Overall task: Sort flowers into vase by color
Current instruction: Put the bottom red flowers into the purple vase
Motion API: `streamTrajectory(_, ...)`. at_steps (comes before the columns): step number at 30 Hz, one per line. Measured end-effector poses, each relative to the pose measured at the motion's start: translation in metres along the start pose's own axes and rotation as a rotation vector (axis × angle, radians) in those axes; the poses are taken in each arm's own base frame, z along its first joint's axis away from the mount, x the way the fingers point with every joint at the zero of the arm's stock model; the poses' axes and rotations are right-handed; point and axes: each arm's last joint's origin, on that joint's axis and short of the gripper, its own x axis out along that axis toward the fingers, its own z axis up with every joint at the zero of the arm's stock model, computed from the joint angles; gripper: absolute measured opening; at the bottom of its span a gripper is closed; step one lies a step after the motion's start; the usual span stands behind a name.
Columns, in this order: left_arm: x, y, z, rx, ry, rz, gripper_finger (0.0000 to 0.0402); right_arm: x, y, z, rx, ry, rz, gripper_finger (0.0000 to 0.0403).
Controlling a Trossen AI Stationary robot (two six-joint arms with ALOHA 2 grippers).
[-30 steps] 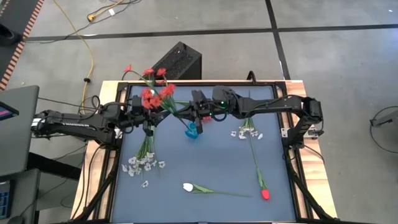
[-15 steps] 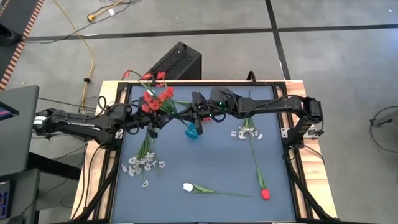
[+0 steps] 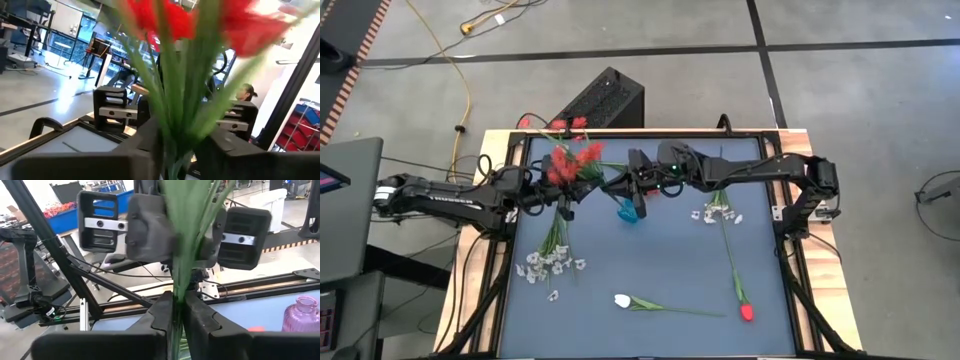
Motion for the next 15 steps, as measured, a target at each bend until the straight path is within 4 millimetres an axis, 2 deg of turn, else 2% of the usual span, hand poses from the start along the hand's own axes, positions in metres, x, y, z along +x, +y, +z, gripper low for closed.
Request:
streamTrajectory(3, 0.0, 0.0, 0.0, 0.0, 0.002, -0.001, 0.0011, 0.001, 0.003, -0.001, 0.031, 0.002, 0.008, 0.0087)
streamTrajectory(8, 0.0, 0.0, -0.001, 0.005, 0.005, 0.004, 0.0004, 0.0, 0.0, 0.0, 0.035, 0.003, 0.0, 0.0126)
streamTrajectory(15, -0.005, 0.002, 0.004, 0.078, 0.006, 0.021, 0.0001, -0.011, -0.013, 0.006, 0.051, 0.035, -0.014, 0.0202)
